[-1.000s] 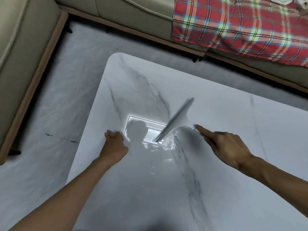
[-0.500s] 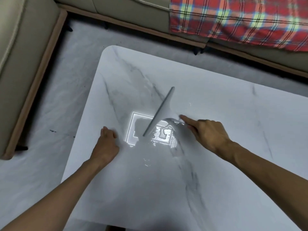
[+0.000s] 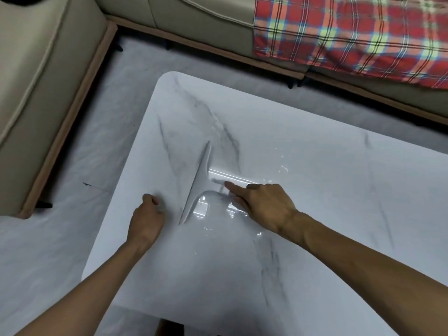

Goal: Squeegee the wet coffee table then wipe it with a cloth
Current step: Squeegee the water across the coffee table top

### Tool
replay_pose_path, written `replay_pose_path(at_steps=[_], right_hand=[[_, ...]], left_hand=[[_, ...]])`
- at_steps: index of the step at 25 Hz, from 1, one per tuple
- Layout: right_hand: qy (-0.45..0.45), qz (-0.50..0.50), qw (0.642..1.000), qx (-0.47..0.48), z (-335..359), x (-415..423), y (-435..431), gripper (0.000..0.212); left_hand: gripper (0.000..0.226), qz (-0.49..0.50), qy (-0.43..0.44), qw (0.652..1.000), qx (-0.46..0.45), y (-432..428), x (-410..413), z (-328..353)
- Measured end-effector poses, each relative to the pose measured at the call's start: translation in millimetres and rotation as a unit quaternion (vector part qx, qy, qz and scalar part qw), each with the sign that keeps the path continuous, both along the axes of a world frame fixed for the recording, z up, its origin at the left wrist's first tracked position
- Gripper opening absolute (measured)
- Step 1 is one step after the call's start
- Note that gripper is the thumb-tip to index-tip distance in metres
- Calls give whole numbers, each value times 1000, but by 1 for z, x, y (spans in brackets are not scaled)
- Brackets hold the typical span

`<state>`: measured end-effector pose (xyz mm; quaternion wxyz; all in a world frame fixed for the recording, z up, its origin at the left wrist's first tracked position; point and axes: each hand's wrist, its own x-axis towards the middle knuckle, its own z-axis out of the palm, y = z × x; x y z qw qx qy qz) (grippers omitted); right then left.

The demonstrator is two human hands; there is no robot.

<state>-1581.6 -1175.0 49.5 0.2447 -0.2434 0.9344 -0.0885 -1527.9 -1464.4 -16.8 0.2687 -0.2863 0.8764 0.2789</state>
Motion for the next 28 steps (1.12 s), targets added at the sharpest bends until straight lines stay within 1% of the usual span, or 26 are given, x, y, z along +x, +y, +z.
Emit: replay_pose_path(at_steps=[3,5,6,8,10,12,13,16,19,21,23,26,28], right_hand=[[-17,100,995,-22,-24,6,-76,42],[-13,126,992,-15,-39,11,-99,43],[-7,122,992,-11,-44,12,-97,43],[4,90,996,-11,-49,13,-74,47],[-4,43,999,-11,-44,18,-34,47],[-9,-24,1000,0,-33,31,15,39],[-5,-49,998,23,-27,39,40,39],[22,-100,989,107,-12,66,102,41],[42,-137,980,135,7,86,122,40],[40,-145,982,117,15,92,98,41],[21,-126,989,78,14,92,50,42],[-19,-60,998,13,-5,93,-47,42],[-48,-11,999,2,-20,97,-101,40]], left_hand=[[15,40,-4,998,-39,-17,14,1],[8,30,-25,998,-49,-23,25,-2],[9,17,-36,998,-40,-23,30,-4],[17,-10,-62,998,-6,-20,38,-8],[23,-63,-89,994,12,-15,44,-17],[21,-101,-111,989,13,-8,44,-21],[19,-103,-114,988,12,-4,42,-21],[11,-91,-100,991,17,2,38,-18],[12,-107,-72,991,39,-2,41,-14],[12,-94,-53,993,48,-10,47,-10],[13,-66,-38,996,49,-19,53,-7],[15,-22,-21,999,30,-38,65,-5],[15,-15,-20,999,22,-51,75,-8]])
